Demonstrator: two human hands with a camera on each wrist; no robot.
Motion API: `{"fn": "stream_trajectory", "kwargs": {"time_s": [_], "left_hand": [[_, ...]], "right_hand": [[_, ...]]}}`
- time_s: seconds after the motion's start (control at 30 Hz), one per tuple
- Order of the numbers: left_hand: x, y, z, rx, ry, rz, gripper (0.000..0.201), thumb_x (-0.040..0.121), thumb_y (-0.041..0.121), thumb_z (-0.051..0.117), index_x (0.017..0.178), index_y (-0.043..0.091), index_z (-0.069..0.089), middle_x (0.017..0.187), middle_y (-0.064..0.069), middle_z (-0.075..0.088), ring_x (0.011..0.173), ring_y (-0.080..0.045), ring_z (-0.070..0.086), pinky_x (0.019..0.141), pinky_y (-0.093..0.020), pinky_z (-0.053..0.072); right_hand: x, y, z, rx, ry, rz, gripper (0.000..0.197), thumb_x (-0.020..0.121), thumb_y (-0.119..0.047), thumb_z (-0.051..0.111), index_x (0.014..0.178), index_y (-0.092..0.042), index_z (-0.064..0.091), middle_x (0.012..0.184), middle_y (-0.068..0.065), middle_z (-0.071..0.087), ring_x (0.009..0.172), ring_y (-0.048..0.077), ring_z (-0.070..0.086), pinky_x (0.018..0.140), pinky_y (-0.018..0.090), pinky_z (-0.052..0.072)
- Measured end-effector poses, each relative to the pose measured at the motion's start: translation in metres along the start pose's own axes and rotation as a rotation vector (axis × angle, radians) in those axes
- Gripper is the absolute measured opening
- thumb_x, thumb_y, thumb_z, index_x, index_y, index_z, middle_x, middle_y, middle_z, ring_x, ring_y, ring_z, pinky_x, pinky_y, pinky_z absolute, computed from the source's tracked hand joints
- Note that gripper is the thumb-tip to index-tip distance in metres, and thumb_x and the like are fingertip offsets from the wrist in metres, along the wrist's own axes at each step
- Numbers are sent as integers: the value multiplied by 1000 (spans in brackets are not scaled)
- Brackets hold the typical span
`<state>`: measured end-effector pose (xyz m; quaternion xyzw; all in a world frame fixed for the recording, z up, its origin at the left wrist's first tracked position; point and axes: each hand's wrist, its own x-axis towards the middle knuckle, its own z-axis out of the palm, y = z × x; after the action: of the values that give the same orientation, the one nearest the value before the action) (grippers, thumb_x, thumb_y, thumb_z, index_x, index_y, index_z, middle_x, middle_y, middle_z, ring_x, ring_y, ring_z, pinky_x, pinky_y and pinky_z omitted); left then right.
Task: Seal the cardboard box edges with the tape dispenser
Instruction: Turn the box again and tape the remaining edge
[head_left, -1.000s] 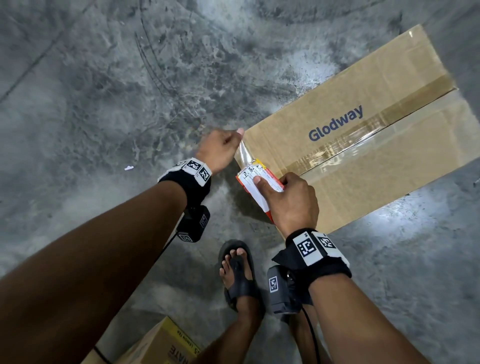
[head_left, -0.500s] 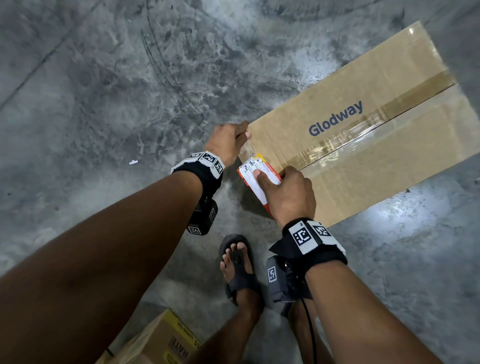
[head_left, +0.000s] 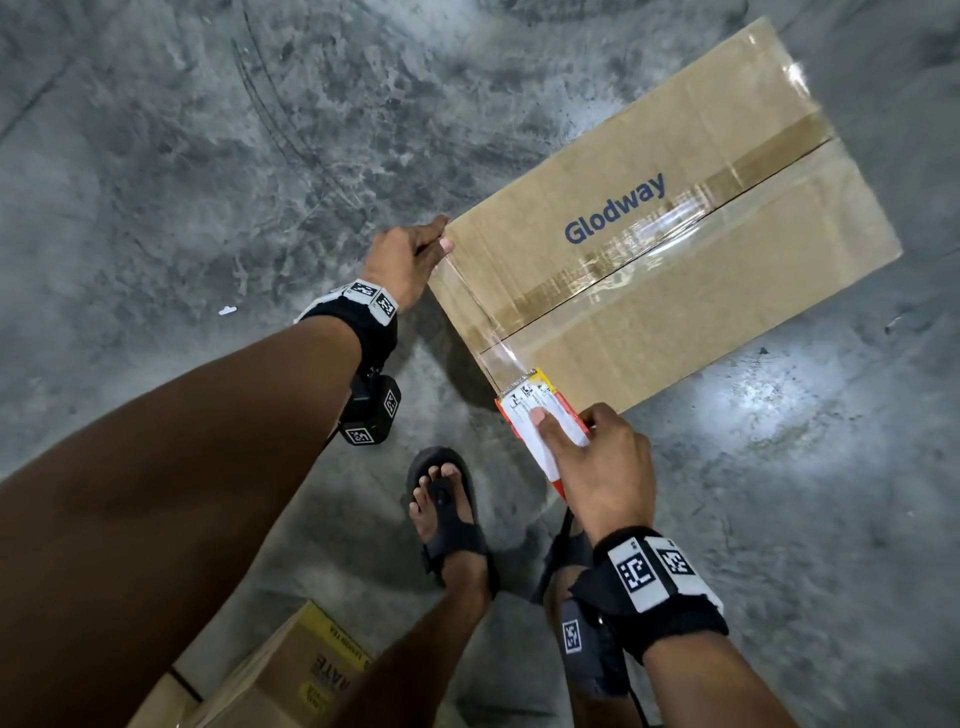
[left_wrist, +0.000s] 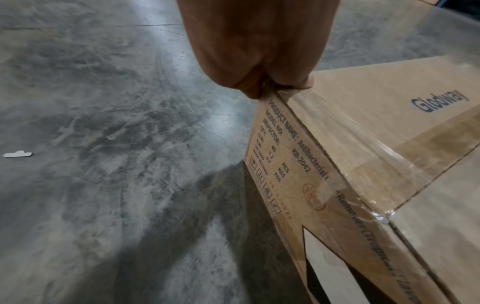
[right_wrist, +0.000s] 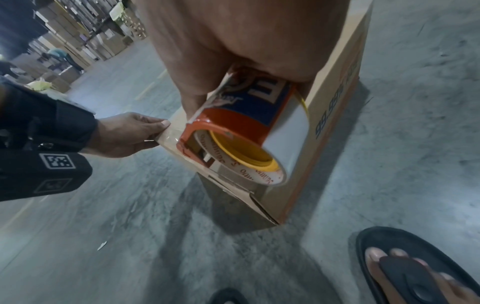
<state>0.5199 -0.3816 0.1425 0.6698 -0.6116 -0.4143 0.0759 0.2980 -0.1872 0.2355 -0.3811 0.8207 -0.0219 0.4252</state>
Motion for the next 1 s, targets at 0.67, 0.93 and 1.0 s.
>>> {"fn": "stream_trajectory", "kwargs": {"time_s": [0.67,0.93,1.0], "left_hand": [[-11,-9,14,142,29,152,53,105,33,38,151,7,32,156,-17,37,147,-32,30,117,-28,20],[-78,7,83,641,-23,347,75,102,51,21,155,0,5,164,-21,2,153,-34,-1,124,-43,-2],[-79,4,89,673,-10,306,75,103,51,23,155,1,6,165,-20,4,153,-32,1,125,-45,3]], "right_hand": [[11,-14,8,-82,-62,60,54,84,-66,61,97,-14,63,99,15,71,96,38,64,75,42,52],[10,-15,6,-81,-76,67,55,84,-67,61,99,-14,62,100,16,70,97,40,63,74,40,48],[12,-14,6,-83,-78,68,55,84,-66,61,101,-14,63,101,17,69,98,40,63,75,40,47]]}}
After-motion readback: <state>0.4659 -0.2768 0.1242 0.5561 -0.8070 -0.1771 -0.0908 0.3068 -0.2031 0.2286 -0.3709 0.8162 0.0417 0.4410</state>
